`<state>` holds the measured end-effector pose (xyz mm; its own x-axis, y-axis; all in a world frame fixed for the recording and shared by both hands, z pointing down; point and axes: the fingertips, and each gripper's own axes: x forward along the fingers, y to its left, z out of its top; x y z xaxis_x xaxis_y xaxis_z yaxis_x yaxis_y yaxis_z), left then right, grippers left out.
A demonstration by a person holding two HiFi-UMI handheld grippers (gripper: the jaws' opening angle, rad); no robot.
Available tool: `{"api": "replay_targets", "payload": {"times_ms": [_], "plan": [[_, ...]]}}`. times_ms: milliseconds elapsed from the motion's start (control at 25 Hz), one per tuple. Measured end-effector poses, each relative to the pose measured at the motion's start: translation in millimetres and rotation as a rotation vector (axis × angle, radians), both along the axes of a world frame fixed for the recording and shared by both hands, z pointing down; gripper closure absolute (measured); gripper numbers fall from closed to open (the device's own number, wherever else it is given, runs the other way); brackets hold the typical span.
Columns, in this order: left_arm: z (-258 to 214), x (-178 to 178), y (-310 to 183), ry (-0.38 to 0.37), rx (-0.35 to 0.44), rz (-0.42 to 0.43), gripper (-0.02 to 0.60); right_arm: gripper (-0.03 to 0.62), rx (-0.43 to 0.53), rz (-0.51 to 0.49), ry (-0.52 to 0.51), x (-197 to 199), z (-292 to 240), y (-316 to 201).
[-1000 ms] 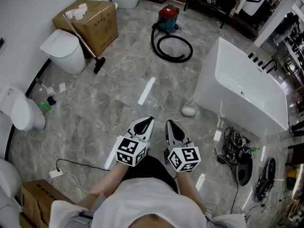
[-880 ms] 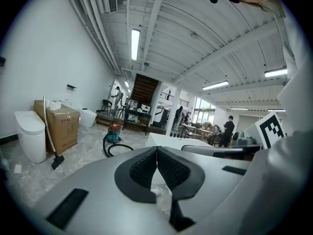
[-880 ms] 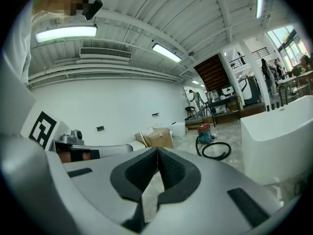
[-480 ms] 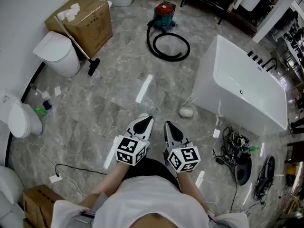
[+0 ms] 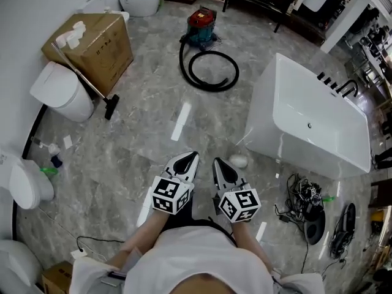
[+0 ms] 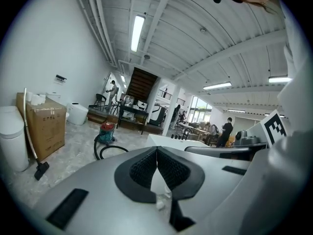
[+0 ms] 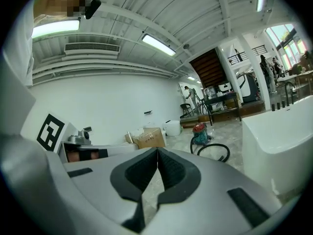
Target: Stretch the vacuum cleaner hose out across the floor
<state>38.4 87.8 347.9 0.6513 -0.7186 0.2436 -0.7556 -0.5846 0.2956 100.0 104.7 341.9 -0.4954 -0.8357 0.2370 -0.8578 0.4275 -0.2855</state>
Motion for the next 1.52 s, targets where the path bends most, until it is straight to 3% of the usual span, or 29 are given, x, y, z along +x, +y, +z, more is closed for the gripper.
{"api": "replay_targets", "payload": {"times_ms": [560,1240,1520], "plan": [[2.7,-1.8,-176.9,-0.017,-0.005,0.061,0.573,0.58,0.0,0.066,0.028,22.4,1.3,-180.3],[0.7,-24.1,-285.3,-0.009,0.005,-0.003,0.573,0.58,0.011,0.02,0.015,10.7,1.6,-307.8],[15.5,-14.0,-361.2,-0.015,-0.002,-0.012,0.573,0.58,0.016,0.006,0.036,21.5,15.5,-382.4]]}}
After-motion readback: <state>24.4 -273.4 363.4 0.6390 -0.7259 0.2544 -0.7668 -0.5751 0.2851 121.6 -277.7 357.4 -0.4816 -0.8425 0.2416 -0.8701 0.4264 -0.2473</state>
